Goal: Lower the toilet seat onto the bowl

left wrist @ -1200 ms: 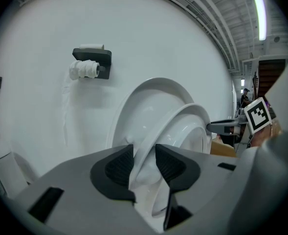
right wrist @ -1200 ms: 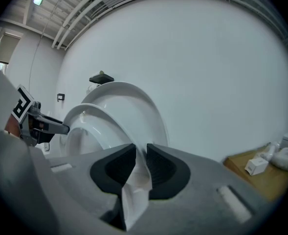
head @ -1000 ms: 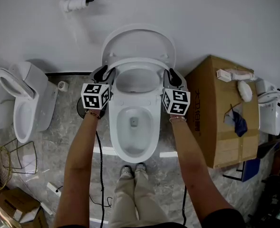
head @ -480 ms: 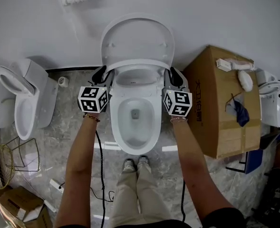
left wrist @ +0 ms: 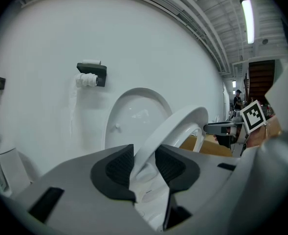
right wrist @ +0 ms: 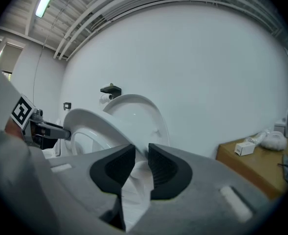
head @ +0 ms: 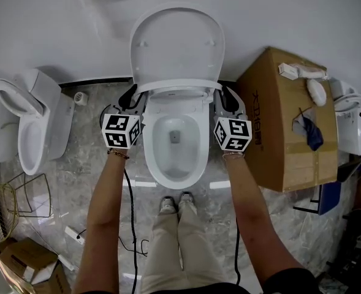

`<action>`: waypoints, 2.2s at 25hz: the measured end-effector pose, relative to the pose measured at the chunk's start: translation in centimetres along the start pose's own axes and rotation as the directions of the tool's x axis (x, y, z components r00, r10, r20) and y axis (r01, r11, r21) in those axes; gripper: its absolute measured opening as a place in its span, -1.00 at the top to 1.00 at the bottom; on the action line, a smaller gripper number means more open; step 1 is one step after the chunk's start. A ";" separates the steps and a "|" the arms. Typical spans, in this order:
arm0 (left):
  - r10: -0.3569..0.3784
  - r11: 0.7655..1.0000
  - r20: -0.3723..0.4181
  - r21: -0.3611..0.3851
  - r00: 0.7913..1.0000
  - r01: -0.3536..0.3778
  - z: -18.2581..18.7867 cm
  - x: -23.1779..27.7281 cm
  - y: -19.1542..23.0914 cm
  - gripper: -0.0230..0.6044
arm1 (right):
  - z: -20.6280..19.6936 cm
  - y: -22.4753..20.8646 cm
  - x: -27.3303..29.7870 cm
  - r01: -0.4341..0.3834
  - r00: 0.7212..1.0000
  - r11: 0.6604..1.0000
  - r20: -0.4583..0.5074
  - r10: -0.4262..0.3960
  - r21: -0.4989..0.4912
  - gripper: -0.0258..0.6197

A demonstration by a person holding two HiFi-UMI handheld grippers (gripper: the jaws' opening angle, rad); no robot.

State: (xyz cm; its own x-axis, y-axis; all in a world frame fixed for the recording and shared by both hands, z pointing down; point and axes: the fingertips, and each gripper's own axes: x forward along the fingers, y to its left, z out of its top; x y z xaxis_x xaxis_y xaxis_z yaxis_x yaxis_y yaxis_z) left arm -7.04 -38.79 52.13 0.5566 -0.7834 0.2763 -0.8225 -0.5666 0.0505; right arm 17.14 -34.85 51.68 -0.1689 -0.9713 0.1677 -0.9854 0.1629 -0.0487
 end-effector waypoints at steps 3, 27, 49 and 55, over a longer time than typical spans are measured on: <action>-0.002 1.000 -0.002 0.011 1.000 0.002 -0.7 -1.0 -0.6 0.49 | -0.6 0.4 -1.2 -0.005 1.000 1.000 -0.009 0.005 -0.005 0.68; -0.013 0.993 -0.035 0.118 0.999 0.017 -6.9 -7.8 -5.4 0.49 | -6.4 2.5 -9.8 0.008 0.999 0.999 -0.052 -0.006 0.039 0.67; -0.036 0.980 -0.085 0.190 0.996 0.052 -10.1 -10.2 -7.2 0.43 | -9.6 3.3 -12.9 0.017 0.996 0.998 -0.088 -0.012 0.056 0.67; -0.034 0.977 -0.094 0.205 0.995 0.052 -10.9 -10.7 -7.6 0.42 | -10.4 3.5 -13.6 0.021 0.995 0.999 -0.100 -0.017 0.041 0.67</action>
State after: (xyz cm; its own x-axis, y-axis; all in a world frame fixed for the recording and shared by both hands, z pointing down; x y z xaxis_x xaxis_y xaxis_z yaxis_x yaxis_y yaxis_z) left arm -8.04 -23.31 59.29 0.5704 -0.7364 0.3639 -0.7508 -0.6471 -0.1328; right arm 15.82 -19.23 59.45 -0.1532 -0.9516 0.2663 -0.9872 0.1350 -0.0853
